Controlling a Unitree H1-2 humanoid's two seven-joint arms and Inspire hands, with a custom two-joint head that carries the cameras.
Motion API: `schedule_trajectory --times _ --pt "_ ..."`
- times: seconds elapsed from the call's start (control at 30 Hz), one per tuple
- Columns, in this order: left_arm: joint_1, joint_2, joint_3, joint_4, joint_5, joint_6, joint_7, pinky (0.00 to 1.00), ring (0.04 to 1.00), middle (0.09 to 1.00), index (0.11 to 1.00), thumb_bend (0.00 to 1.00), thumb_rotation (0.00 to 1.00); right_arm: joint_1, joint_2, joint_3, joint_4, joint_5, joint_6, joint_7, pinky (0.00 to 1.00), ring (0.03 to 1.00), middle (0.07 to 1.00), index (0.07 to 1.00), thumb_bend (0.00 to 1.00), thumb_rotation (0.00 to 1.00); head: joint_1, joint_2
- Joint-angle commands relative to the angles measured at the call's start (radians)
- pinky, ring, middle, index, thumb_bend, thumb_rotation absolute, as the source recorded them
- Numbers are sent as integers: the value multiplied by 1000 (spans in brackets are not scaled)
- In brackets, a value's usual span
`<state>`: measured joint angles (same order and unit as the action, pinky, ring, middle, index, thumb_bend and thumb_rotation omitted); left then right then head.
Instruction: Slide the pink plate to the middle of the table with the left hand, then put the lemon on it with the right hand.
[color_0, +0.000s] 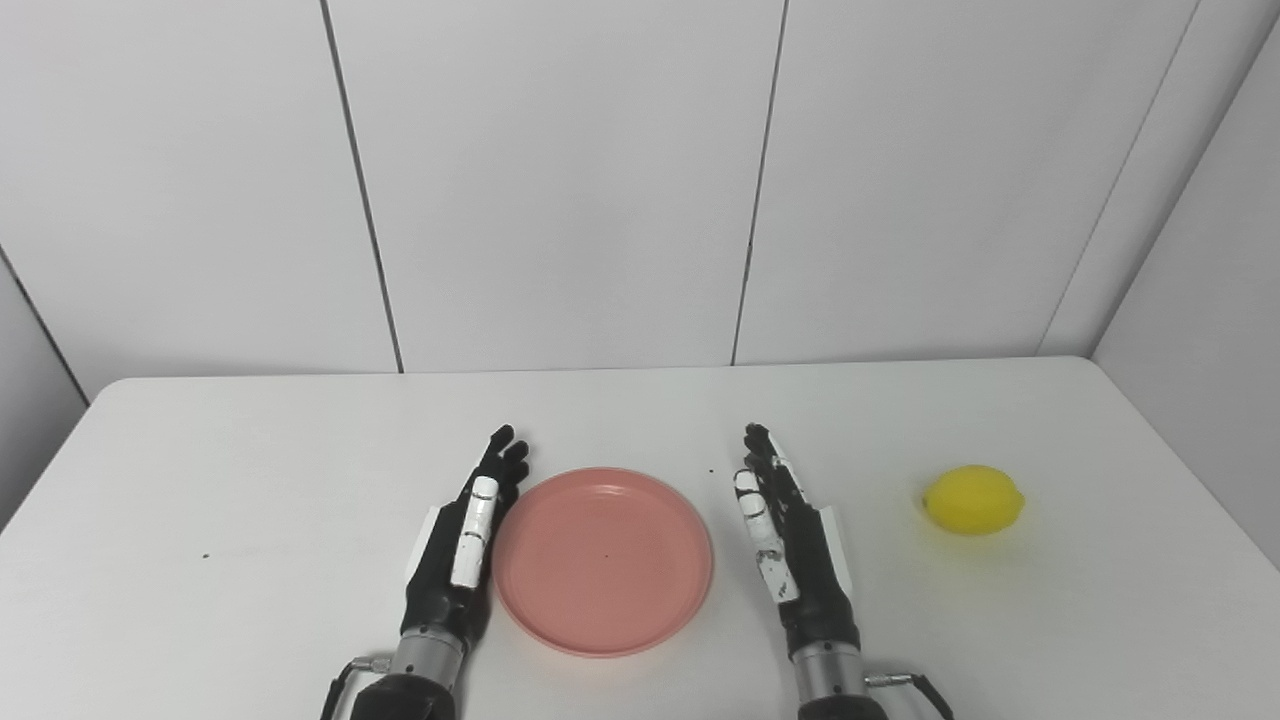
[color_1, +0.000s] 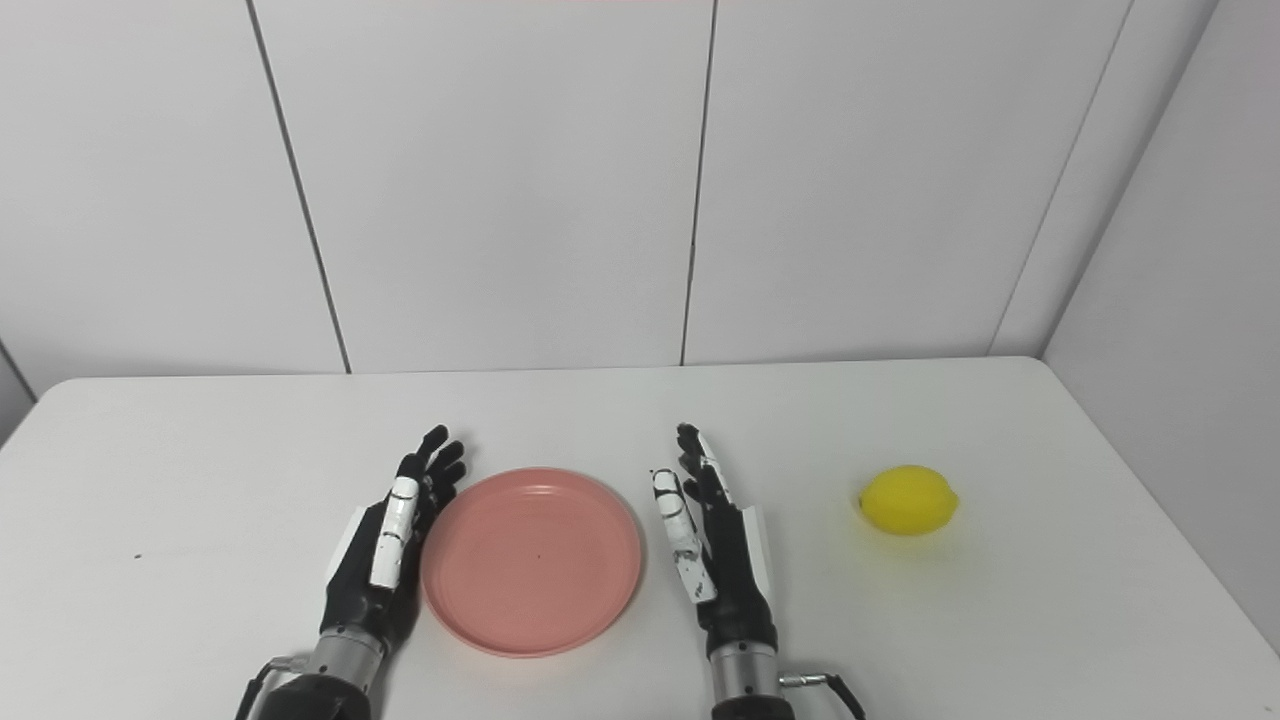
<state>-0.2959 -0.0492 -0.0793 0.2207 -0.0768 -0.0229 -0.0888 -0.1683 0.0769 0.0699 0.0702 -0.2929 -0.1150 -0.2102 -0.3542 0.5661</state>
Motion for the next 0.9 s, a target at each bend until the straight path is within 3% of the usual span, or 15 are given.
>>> schedule_trajectory --times 0.0,0.03,0.07,0.17,0.27,0.47,0.6,0.77,0.87 --pt "-24 -9 -5 -16 10 -5 -2 994 960 953 952 671 1000 -30 -23 1 -73 -85 -16 -36 906 925 923 918 643 1000 0 1" --pt "-22 -6 -3 -23 5 2 -5 994 960 953 952 671 1000 -29 -32 -9 -107 -122 -3 -50 906 925 923 918 643 1000 -23 -4" --pt "-20 -4 -1 -29 2 6 -7 998 961 954 953 661 1000 -28 -38 -16 -131 -148 7 -60 899 920 922 922 637 920 -23 -4" --pt "-19 3 1 -37 -3 14 -14 1000 962 955 954 657 1000 -30 -45 -41 -171 -174 19 -79 892 915 920 923 631 840 -52 -10" --pt "-21 10 0 -35 -5 10 -20 999 962 955 956 648 1000 -34 -52 -78 -204 -209 54 -103 879 923 931 925 689 693 -71 -15" --pt "-25 22 6 -28 -13 3 -33 997 961 953 955 661 1000 -42 -87 -118 -225 -366 127 -164 858 905 917 926 736 505 -119 -23" --pt "-27 33 16 -21 -27 -1 -47 991 962 954 955 688 1000 -48 -100 -153 -237 -410 194 -177 839 899 921 926 796 437 -170 -28" --pt "-32 48 30 0 -54 -24 -76 965 952 946 940 661 1000 -54 -103 -192 -234 -407 230 -200 802 877 912 921 846 332 -217 -35" --pt "-44 53 47 53 -78 -58 -94 957 939 935 925 695 990 -51 -110 -214 -243 -416 279 -198 793 877 919 924 862 325 -239 -42"
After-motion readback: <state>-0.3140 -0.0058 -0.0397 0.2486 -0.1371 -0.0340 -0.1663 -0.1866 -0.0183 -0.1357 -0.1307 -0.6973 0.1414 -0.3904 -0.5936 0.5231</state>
